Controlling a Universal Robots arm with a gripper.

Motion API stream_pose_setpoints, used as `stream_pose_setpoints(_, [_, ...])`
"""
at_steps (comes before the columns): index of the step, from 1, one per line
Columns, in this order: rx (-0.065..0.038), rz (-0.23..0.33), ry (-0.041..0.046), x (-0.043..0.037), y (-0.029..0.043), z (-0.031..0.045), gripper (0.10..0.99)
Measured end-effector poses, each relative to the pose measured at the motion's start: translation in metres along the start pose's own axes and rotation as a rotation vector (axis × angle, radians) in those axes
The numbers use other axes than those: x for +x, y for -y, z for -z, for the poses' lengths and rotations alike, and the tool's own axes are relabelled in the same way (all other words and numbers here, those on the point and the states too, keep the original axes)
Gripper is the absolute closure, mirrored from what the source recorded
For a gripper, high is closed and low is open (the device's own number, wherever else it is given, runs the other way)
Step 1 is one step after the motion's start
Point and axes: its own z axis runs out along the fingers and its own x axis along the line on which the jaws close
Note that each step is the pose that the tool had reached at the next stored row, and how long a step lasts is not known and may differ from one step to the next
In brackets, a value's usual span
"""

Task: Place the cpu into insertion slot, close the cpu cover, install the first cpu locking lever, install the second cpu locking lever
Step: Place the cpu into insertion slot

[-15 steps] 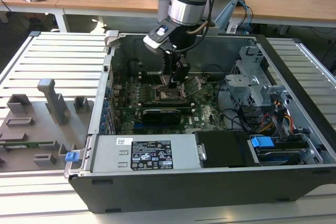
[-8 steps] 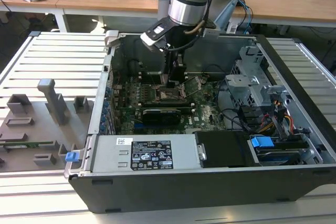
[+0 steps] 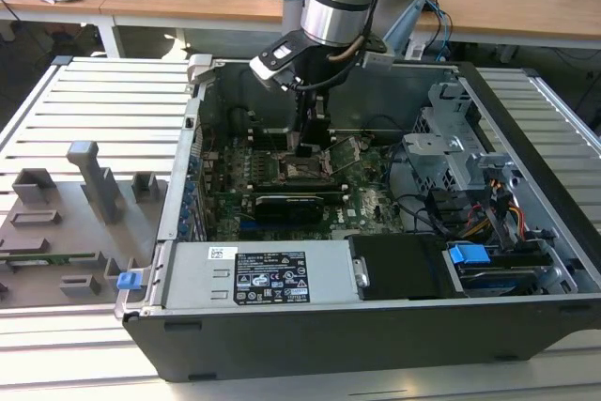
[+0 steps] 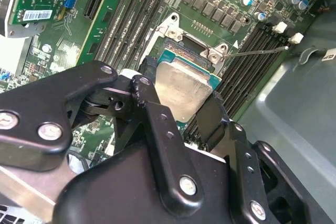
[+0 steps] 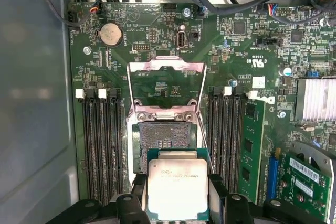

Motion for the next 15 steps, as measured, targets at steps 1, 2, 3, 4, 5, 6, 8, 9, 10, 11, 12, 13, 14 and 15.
stream_pose_setpoints(1, [-0.014,0.0,0.0003,-0.0001,0.0,0.0,0.541])
stream_pose_setpoints(2, [-0.024,-0.001,0.0,0.0,0.0,-0.0001,0.541])
stream_pose_setpoints(3, [-0.046,-0.002,-0.0002,0.0,0.0,-0.0004,0.541])
stream_pose_setpoints(4, [-0.058,-0.002,-0.0002,0.0,0.0,-0.0005,0.541])
stream_pose_setpoints(5, [-0.071,-0.003,-0.0001,0.0,0.0,-0.0007,0.541])
stream_pose_setpoints(6, [-0.083,-0.003,0.0,0.0,0.0,-0.0008,0.541])
stream_pose_setpoints(8, [-0.12,-0.004,0.0001,0.0,-0.0001,-0.0012,0.541])
stream_pose_setpoints(9, [-0.16,-0.006,-0.0003,0.0001,0.0,-0.0017,0.541])
stream_pose_setpoints(10, [-0.166,-0.006,-0.0006,0.0001,-0.0001,-0.0018,0.541])
stream_pose_setpoints(11, [-0.168,-0.006,-0.0004,0.0001,0.0,-0.0017,0.541])
stream_pose_setpoints(12, [-0.17,-0.006,-0.0005,0.0001,0.0,-0.0017,0.541])
stream_pose_setpoints(13, [-0.171,-0.006,-0.0004,0.0001,0.0,-0.0017,0.541])
stream_pose_setpoints(14, [-0.171,-0.006,-0.0004,0.0001,0.0004,-0.0018,0.541])
stream_pose_setpoints(15, [-0.171,-0.006,-0.0003,0.0,0.0017,-0.0021,0.541])
